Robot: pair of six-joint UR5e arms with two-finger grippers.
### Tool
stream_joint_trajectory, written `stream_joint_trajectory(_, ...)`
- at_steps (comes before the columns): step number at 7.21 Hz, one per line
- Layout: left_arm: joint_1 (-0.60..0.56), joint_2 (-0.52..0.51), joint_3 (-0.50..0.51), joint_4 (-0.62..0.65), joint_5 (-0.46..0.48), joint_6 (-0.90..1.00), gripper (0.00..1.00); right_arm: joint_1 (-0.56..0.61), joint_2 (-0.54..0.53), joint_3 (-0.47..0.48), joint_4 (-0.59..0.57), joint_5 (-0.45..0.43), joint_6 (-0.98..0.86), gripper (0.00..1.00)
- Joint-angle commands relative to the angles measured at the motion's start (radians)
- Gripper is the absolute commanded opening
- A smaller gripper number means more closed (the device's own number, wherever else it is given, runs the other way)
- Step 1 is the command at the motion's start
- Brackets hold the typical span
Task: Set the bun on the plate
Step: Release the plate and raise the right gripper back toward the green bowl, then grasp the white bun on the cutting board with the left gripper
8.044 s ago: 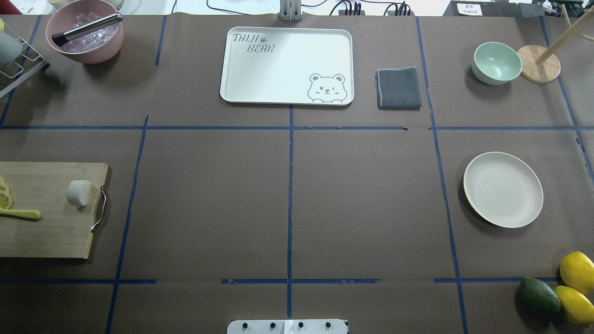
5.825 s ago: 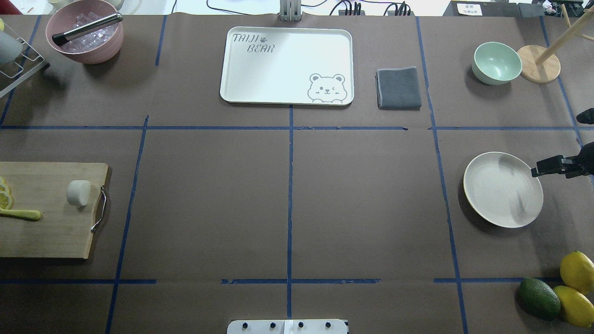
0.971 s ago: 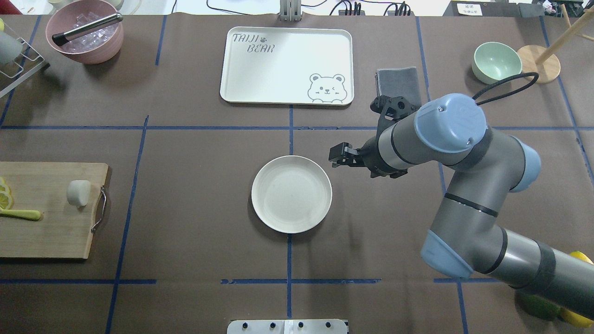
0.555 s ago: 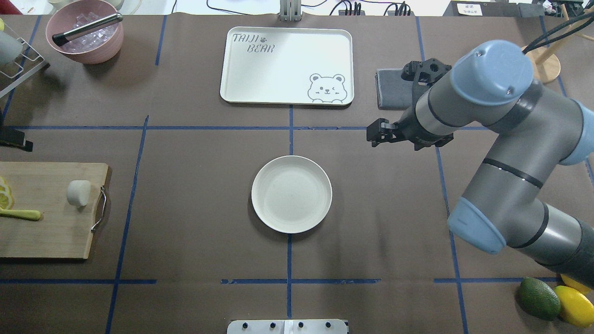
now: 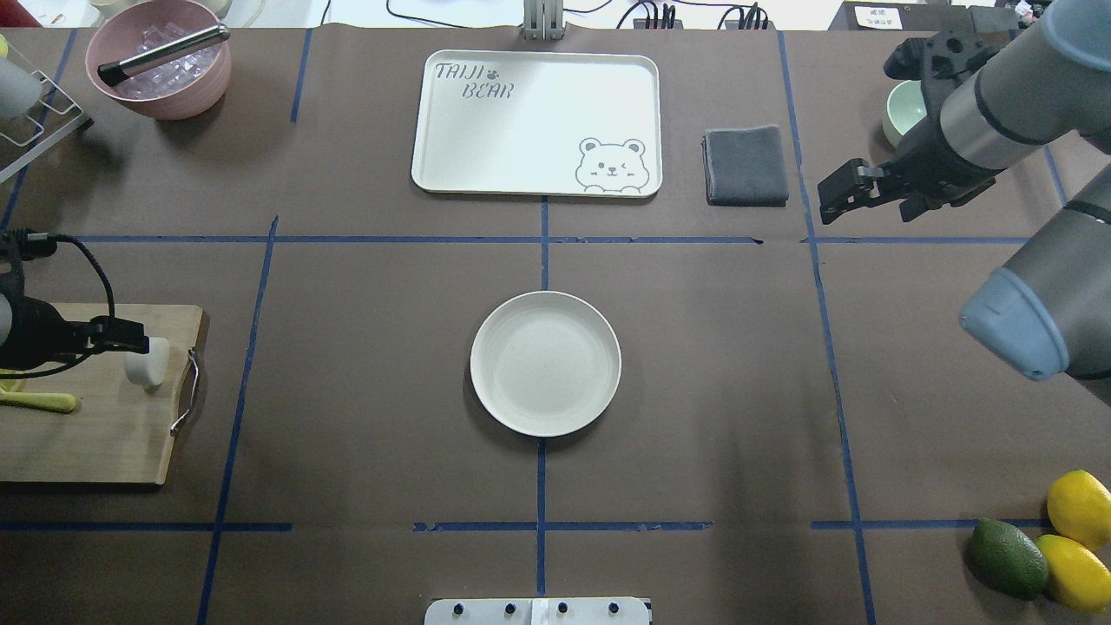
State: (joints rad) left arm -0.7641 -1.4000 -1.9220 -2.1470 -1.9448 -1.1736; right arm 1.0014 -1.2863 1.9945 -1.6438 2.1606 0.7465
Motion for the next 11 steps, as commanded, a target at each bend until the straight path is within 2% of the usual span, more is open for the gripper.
stream_joint_trajectory(1,0.055,-0.03,0.023,-0.008,0.046,-0.028,0.96,0.1,-0.074,-0.005,-0.002,0.03,-0.155,1.0)
stream_joint_trajectory(3,0.055,-0.071,0.078,-0.008,0.047,-0.018,0.95,0.146,-0.117,-0.01,-0.002,0.031,-0.228,1.0)
stream_joint_trajectory(8,0.055,-0.062,0.094,-0.008,0.043,0.023,0.89,0.16,-0.145,-0.008,-0.001,0.031,-0.242,1.0)
stream_joint_trajectory(9,0.055,-0.06,0.092,-0.008,0.04,0.022,0.85,0.158,-0.145,-0.008,-0.001,0.031,-0.24,1.0)
stream_joint_trajectory(11,0.055,-0.06,0.092,-0.007,0.04,0.022,0.64,0.16,-0.16,-0.006,0.002,0.031,-0.24,1.0)
